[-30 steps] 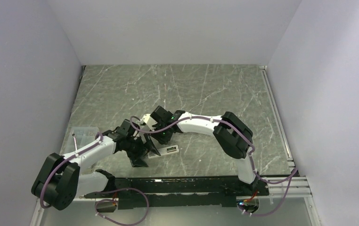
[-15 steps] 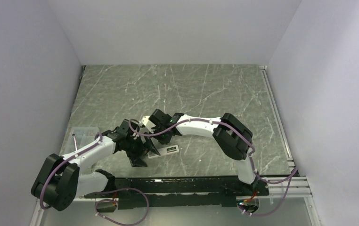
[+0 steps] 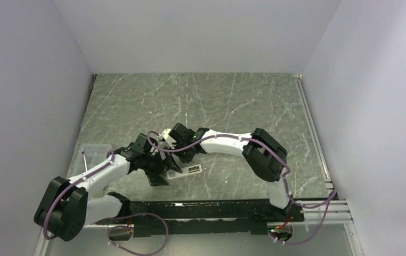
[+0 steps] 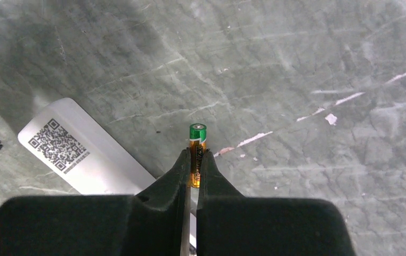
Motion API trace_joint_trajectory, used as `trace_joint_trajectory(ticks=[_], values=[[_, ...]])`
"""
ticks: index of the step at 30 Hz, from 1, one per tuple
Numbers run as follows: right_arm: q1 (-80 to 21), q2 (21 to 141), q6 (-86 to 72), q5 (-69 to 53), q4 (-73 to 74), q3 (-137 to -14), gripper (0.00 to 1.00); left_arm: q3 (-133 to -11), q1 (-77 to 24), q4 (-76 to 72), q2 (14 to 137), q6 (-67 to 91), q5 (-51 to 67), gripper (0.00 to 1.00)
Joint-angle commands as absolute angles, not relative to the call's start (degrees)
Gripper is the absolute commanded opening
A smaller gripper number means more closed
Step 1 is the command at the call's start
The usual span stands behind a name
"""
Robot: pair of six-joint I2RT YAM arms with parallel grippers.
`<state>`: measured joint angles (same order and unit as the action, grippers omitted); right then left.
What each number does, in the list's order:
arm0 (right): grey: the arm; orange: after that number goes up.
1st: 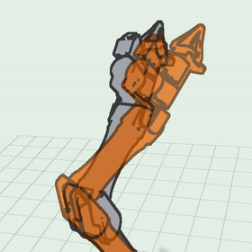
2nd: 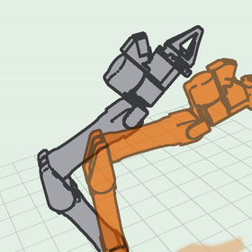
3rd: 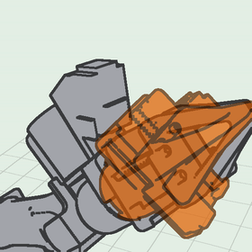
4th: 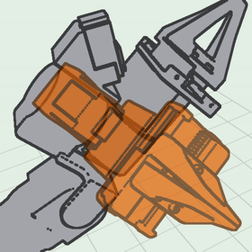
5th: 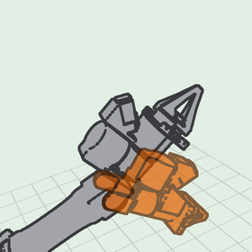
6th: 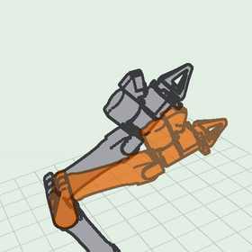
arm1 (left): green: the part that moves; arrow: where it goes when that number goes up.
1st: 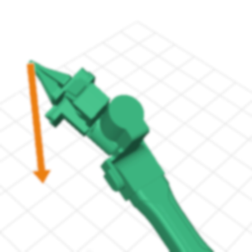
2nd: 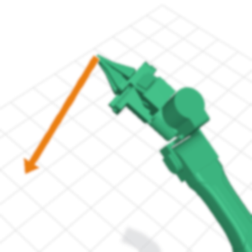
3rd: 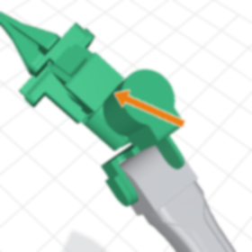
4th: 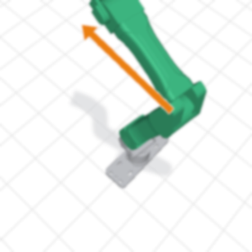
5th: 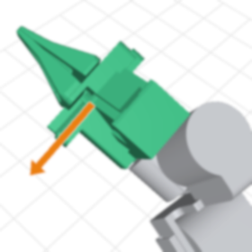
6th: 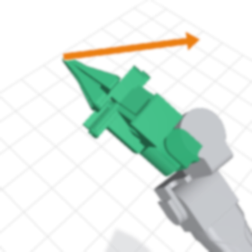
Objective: Load the batteries into the remote control
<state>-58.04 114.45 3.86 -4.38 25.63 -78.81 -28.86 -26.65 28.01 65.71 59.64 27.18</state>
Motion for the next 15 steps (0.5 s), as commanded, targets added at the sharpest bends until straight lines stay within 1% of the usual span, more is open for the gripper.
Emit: trace_joint_trajectory(ticks=[1, 9, 15], values=[[-56.78, 108.92, 0.38, -2.14, 24.7, -78.23, 0.0, -29.04, -26.63, 23.58, 65.56, 60.89, 29.08, 0.92], [-53.7, 102.62, -4.54, -0.41, 26.01, -74.42, 0.0, -27.82, -26.72, 18.99, 68.03, 63.4, 30.41, 0.91], [-53.22, 97.68, -6.47, -0.13, 26.9, -71.38, 0.0, -27.78, -26.72, 18.03, 70.01, 64.0, 28.84, 0.92]])
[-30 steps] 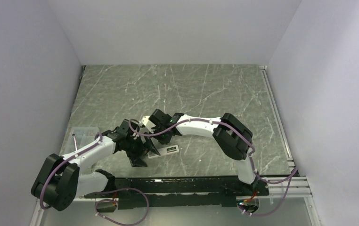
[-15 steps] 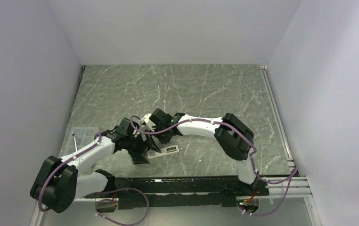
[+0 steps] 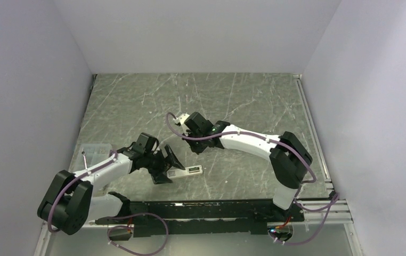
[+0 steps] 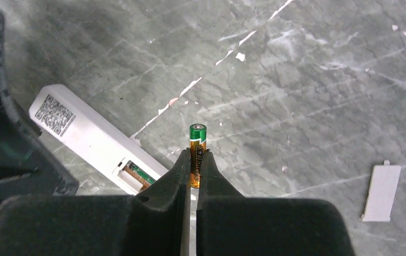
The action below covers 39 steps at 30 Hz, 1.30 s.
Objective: Load the batteries into the remote control
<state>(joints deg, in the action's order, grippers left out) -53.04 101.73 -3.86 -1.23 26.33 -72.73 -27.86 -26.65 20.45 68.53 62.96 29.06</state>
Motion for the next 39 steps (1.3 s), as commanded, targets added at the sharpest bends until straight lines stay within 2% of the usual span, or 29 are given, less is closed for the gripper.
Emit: trace_joint_trajectory(ticks=[1, 19, 39], values=[[-53.26, 96.87, -6.81, 0.5, 27.16, -70.98, 0.0, -27.93, -26.72, 17.88, 70.52, 63.85, 28.61, 0.92], [-52.75, 83.34, -11.95, 0.26, 27.16, -61.46, 0.0, -37.25, -26.63, 17.25, 82.93, 58.54, 25.43, 0.91], [-52.3, 72.93, -21.7, -9.39, 21.61, -51.24, 0.0, -50.17, -26.86, 18.13, 95.91, 53.12, 26.66, 0.89]])
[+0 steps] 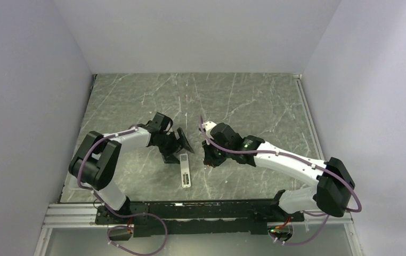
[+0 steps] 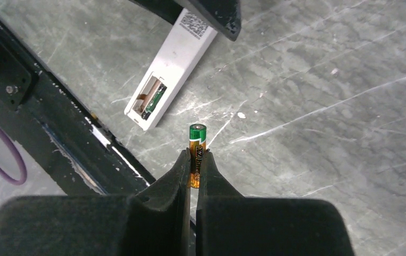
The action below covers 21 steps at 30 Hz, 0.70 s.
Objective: Load the batteries into the remote control
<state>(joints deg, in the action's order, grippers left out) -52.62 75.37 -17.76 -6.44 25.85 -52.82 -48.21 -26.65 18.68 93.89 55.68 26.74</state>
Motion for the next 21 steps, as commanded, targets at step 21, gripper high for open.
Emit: trace_joint_trajectory(ticks=[21], values=[[-49.75, 68.29, -34.46, -15.3, 10.8, -42.28, 0.0, -56.11, -30.23, 20.41, 99.03, 50.81, 25.77, 0.88]])
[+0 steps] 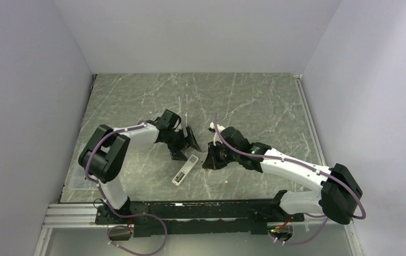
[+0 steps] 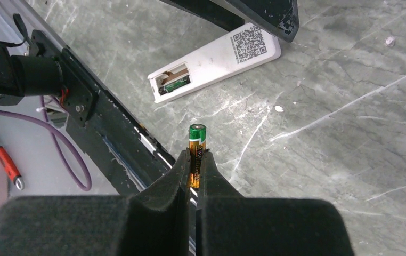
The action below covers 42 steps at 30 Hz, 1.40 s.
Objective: Load the batteries into the remote control
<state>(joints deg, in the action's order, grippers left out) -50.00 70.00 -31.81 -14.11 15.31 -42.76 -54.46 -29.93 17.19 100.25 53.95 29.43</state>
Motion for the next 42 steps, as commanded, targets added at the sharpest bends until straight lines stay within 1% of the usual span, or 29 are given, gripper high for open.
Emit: trace_joint_trajectory(ticks=[1, 11, 18, 24, 36, 42], values=[[-49.67, 68.25, -34.65, -15.22, 10.61, -42.2, 0.0, -56.57, -30.23, 21.14, 98.46, 50.46, 25.3, 0.88], [-48.96, 68.31, -39.34, -15.68, 6.19, -40.73, 0.0, -61.39, -30.16, 32.91, 87.98, 45.8, 16.2, 0.9], [-49.08, 69.36, -45.64, -14.57, 0.25, -38.78, 0.0, -60.87, -30.15, 38.7, 77.71, 44.18, 11.22, 0.92], [-50.36, 71.7, -53.75, -12.37, -7.49, -36.22, 0.0, -58.89, -30.07, 41.15, 70.48, 42.8, 9.92, 0.93], [-60.54, 79.73, -66.61, 3.84, -16.16, -35.99, 0.0, -55.38, -30.06, 44.79, 57.91, 38.07, 11.58, 0.95], [-65.11, 84.02, -72.32, 12.8, -14.8, -37.58, 0.0, -55.95, -30.06, 46.22, 55.28, 35.43, 12.11, 0.96]])
